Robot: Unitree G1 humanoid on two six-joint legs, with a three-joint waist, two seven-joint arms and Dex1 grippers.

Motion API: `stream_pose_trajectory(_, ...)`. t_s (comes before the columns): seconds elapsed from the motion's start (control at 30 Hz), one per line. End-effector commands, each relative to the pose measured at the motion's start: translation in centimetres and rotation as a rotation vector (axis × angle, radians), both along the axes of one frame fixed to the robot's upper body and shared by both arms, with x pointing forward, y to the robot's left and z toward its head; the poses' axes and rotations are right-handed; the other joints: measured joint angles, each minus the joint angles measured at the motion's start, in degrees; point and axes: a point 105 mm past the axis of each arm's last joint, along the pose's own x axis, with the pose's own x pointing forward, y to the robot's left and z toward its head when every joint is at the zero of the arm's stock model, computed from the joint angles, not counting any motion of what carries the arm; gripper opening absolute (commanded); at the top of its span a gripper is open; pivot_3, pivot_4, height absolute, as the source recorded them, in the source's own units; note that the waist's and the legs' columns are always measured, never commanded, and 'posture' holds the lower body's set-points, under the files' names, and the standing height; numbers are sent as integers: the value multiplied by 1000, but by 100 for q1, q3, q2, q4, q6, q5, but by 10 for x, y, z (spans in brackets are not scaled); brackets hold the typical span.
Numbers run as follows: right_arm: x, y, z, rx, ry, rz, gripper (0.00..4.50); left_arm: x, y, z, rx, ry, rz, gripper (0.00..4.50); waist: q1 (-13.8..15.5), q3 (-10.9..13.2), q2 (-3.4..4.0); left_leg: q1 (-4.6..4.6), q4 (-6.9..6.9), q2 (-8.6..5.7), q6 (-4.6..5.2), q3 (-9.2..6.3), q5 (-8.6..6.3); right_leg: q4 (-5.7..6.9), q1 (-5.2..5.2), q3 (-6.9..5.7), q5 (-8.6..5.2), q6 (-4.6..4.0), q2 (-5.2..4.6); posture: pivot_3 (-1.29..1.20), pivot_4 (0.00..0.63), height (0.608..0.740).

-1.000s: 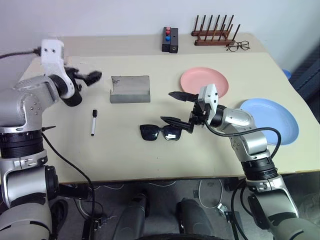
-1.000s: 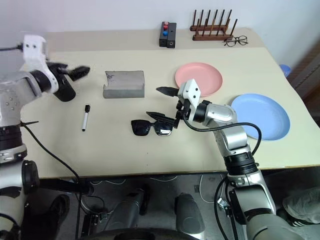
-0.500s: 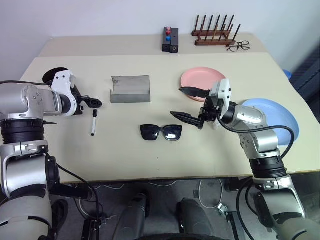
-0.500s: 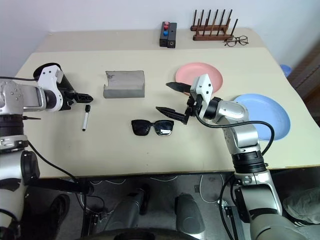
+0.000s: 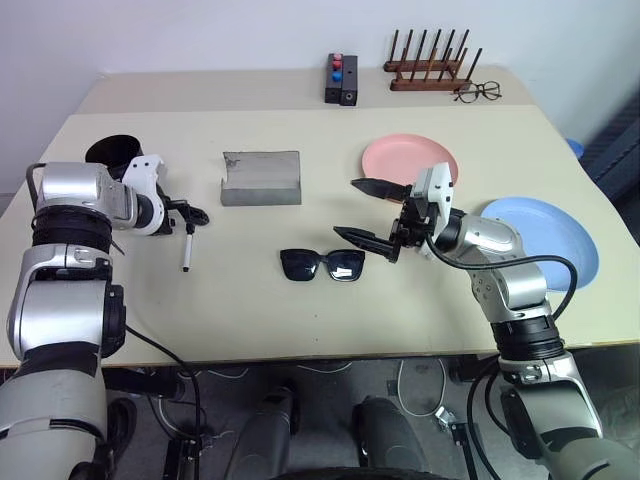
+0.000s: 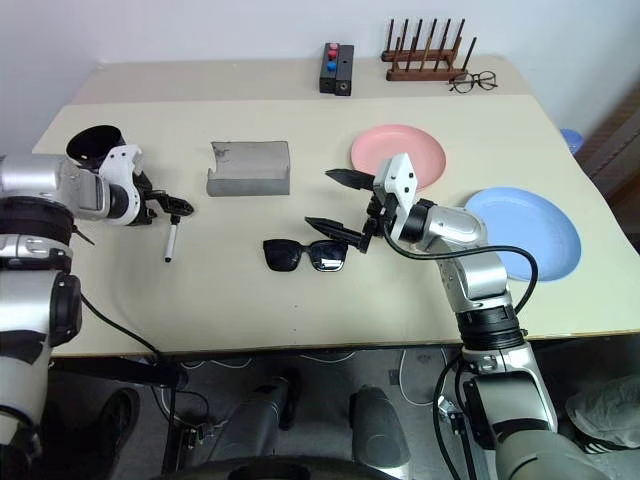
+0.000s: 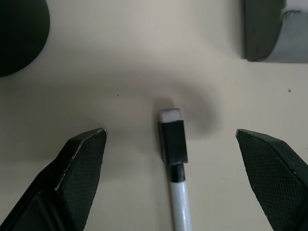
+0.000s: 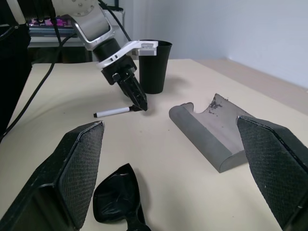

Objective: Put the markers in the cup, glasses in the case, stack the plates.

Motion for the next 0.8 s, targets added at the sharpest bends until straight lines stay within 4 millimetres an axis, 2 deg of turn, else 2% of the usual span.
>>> stream_pose_trajectory(0.03, -5, 2, 10, 7, -53, 7, 4500, 9, -2, 13, 27, -53, -25, 4439, 9, 0, 0, 0, 1, 0, 0, 0, 0, 0, 1, 0, 0, 0, 0, 0, 150, 740)
stream_pose_trajectory(0.43, -4, 1, 8, -7, -56, -4, 4500, 12, -13, 2, 33, -30, -79, 4439, 2, 0, 0, 0, 2, -2, 1, 1, 0, 2, 3, 0, 0, 1, -1, 0, 150, 740)
stream_pose_trajectory(0.53, -4, 1, 8, -8, -56, -7, 4500, 9, -15, 0, 16, -13, -88, 3130, 2, 0, 0, 0, 3, -2, 1, 0, 0, 2, 3, -1, 0, 1, -1, 0, 150, 740)
stream_pose_trajectory(0.73, -3, 0, 7, -13, -55, -12, 4500, 6, -14, -1, 22, -2, -86, 32, -4, 0, 0, 0, 2, -1, 1, 0, 0, 2, 2, 0, 0, 1, 0, 0, 150, 740)
stream_pose_trajectory(0.8, -2, 0, 7, -14, -55, -14, 4500, 6, -13, 0, 21, -4, -82, 32, -6, 0, 0, 0, 2, -1, 1, 0, 0, 2, 2, 0, 0, 1, 0, 0, 150, 740)
